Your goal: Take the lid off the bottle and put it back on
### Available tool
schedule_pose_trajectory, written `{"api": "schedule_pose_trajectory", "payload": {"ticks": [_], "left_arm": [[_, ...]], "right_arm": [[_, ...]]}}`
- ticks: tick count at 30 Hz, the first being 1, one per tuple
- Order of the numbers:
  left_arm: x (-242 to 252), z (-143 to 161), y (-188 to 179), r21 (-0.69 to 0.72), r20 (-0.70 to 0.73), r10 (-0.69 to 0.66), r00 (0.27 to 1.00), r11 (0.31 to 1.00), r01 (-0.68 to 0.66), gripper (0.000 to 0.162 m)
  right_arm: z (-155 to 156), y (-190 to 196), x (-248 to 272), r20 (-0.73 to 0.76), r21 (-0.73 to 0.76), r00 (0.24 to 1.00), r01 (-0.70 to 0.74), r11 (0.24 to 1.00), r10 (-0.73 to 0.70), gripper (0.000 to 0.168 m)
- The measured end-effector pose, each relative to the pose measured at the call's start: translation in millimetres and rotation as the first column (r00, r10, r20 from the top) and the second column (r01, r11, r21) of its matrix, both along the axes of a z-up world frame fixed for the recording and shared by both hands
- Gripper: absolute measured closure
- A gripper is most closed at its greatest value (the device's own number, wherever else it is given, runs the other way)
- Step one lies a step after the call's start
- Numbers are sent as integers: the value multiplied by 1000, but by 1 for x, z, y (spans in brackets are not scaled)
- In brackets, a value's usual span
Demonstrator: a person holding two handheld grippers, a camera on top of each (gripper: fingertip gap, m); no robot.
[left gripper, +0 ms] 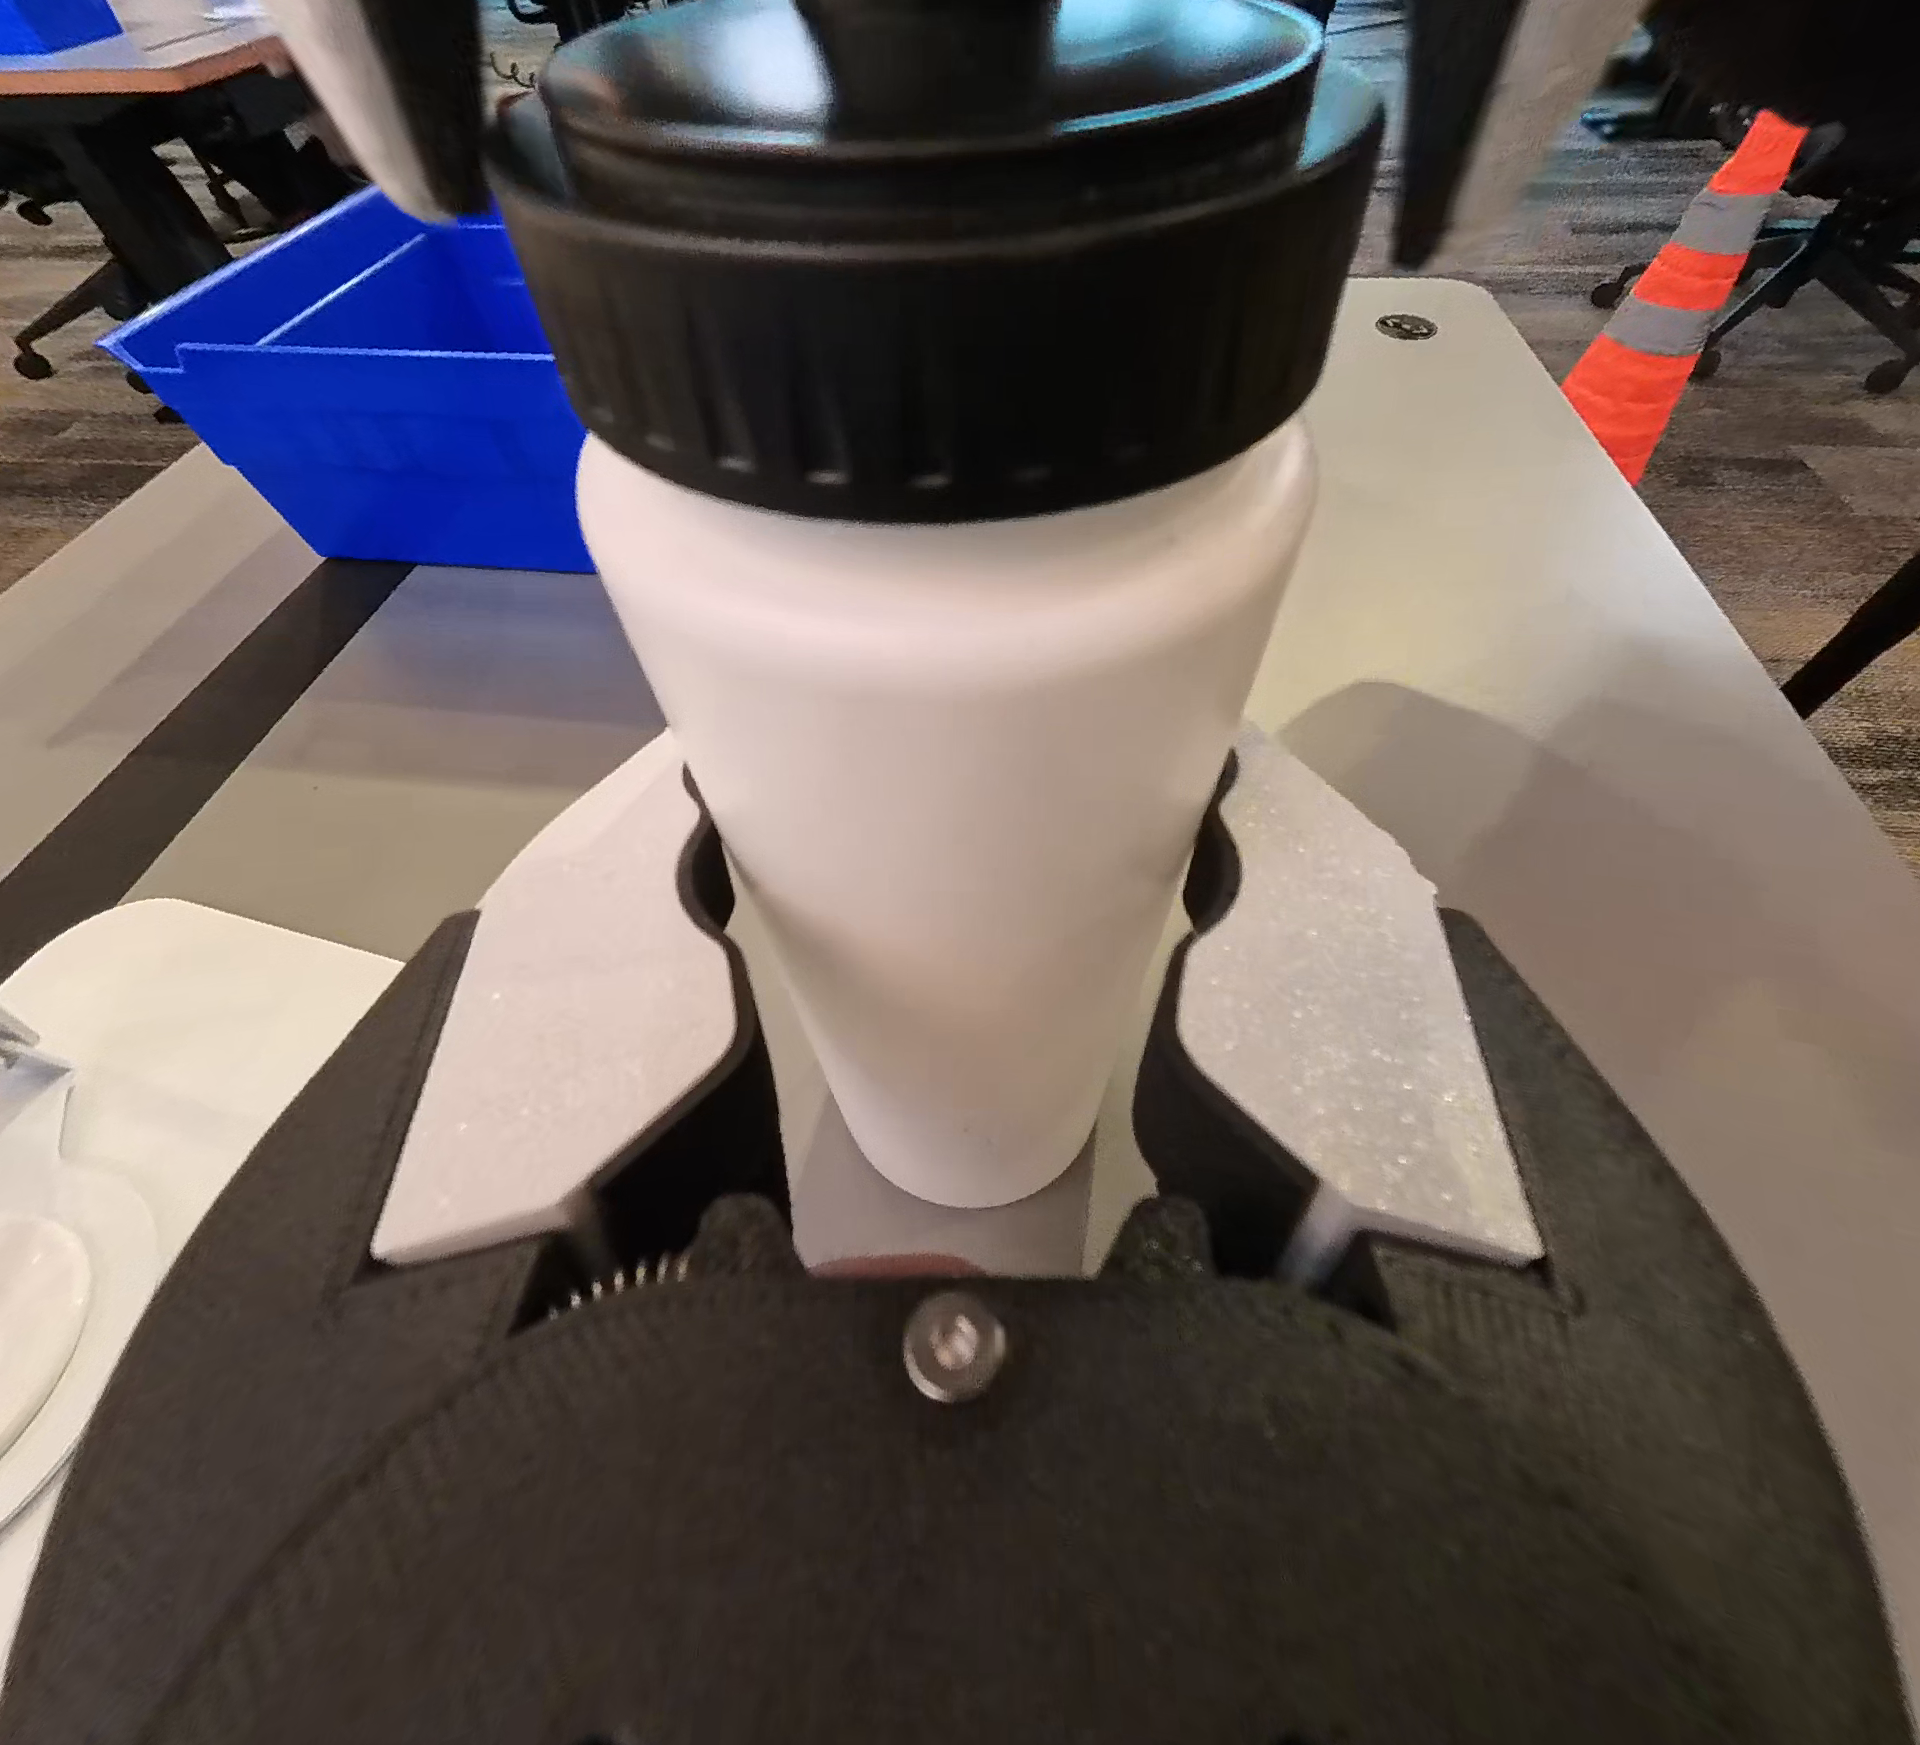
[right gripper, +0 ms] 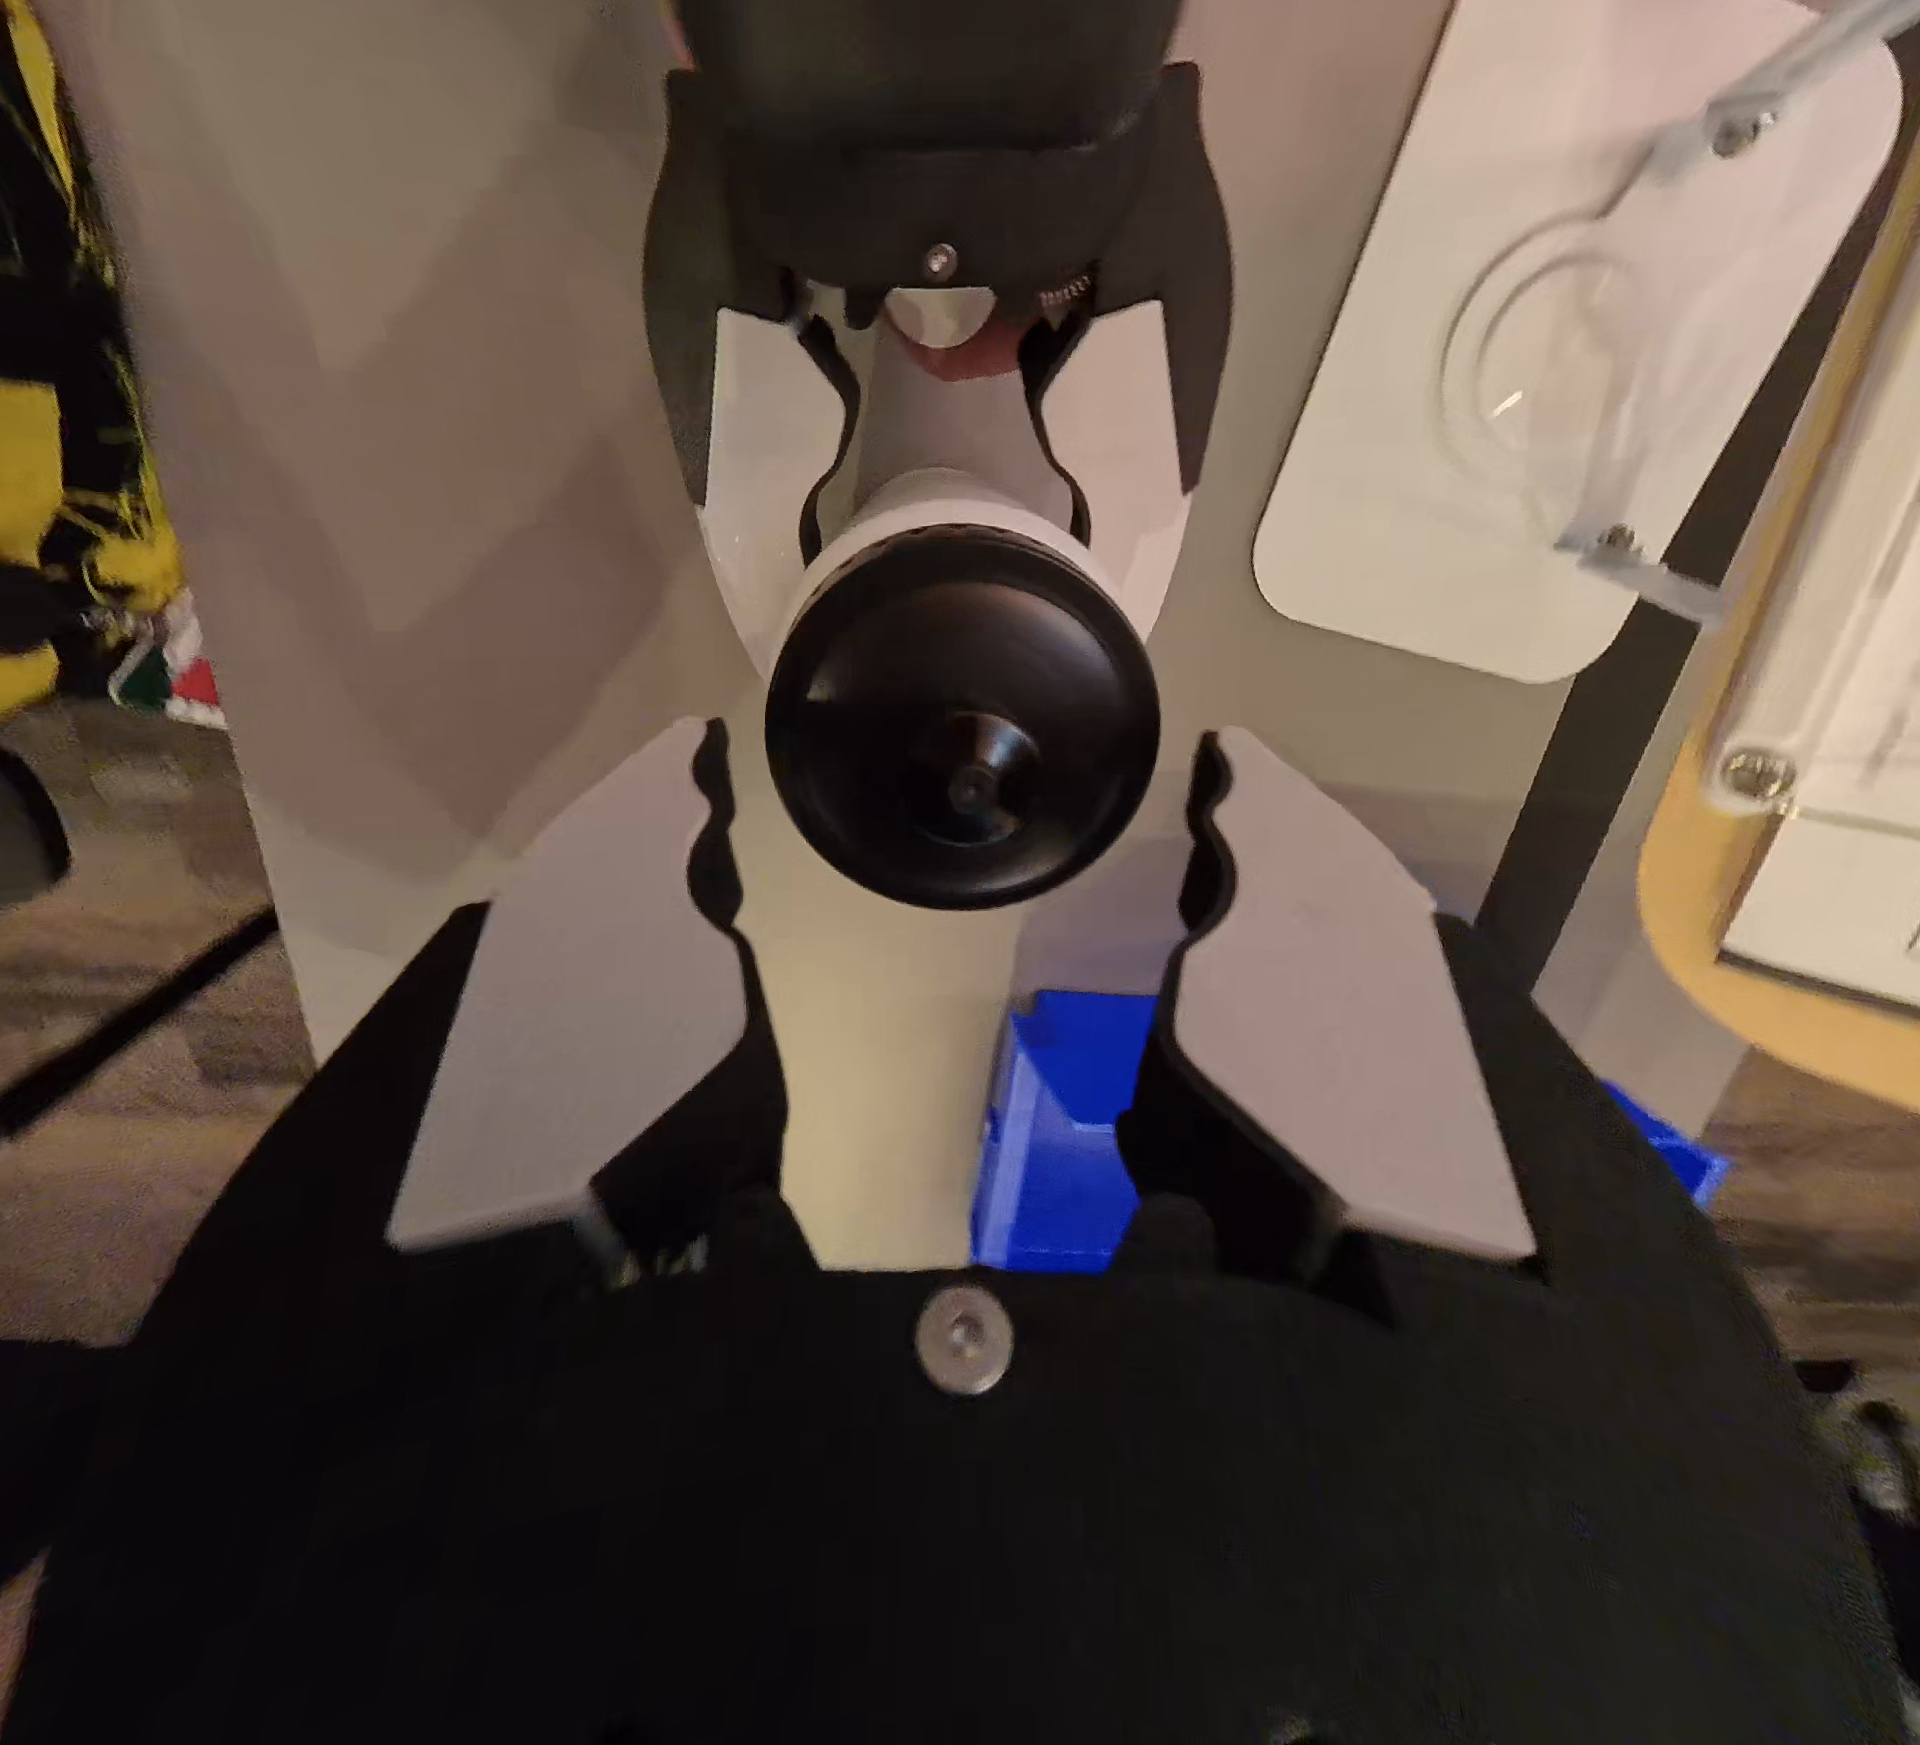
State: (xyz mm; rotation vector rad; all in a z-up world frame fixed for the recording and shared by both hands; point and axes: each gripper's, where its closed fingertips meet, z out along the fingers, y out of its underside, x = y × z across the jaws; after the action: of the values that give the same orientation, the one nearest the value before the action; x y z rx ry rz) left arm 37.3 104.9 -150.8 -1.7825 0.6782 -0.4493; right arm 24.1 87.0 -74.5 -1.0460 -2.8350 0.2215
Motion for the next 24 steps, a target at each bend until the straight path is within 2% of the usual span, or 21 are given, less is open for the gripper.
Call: {"api": "schedule_pose_trajectory", "payload": {"ticks": [1,4,6,9,11,13,16,17,19,22,24], "left_arm": [[0,0,0,0,0,-1,1000,1000,1,76],[-1,0,0,-2,5,0,1000,1000,0,76],[-2,0,1,-2,9,4,1000,1000,-4,75],[-2,0,1,-5,18,3,1000,1000,-2,76],[0,0,1,0,4,-2,1000,1000,2,76],[1,0,1,0,-1,-3,1000,1000,3,76],[1,0,1,0,-1,-4,1000,1000,4,76],[1,0,1,0,0,-4,1000,1000,4,76],[2,0,1,0,-1,-5,1000,1000,5,76],[2,0,1,1,1,-6,1000,1000,6,76],[2,0,1,-1,7,-7,1000,1000,7,76]], "right_arm": [[-2,1,1,17,11,999,-27,1000,27,93],[-5,1,1,49,2,999,14,1000,-14,95],[-5,1,0,46,-19,990,135,991,-134,95],[-5,0,-1,35,-47,918,396,917,-395,95],[-6,-1,1,4,-26,901,434,901,-434,95],[-8,1,5,-5,24,923,386,922,-386,94],[-9,-1,8,22,19,967,253,967,-253,75],[-7,0,6,14,19,979,201,979,-201,74],[-6,0,5,27,11,993,117,993,-118,77],[-9,4,4,42,41,999,13,999,-15,94],[-9,4,3,50,33,998,27,999,-29,93]]}}
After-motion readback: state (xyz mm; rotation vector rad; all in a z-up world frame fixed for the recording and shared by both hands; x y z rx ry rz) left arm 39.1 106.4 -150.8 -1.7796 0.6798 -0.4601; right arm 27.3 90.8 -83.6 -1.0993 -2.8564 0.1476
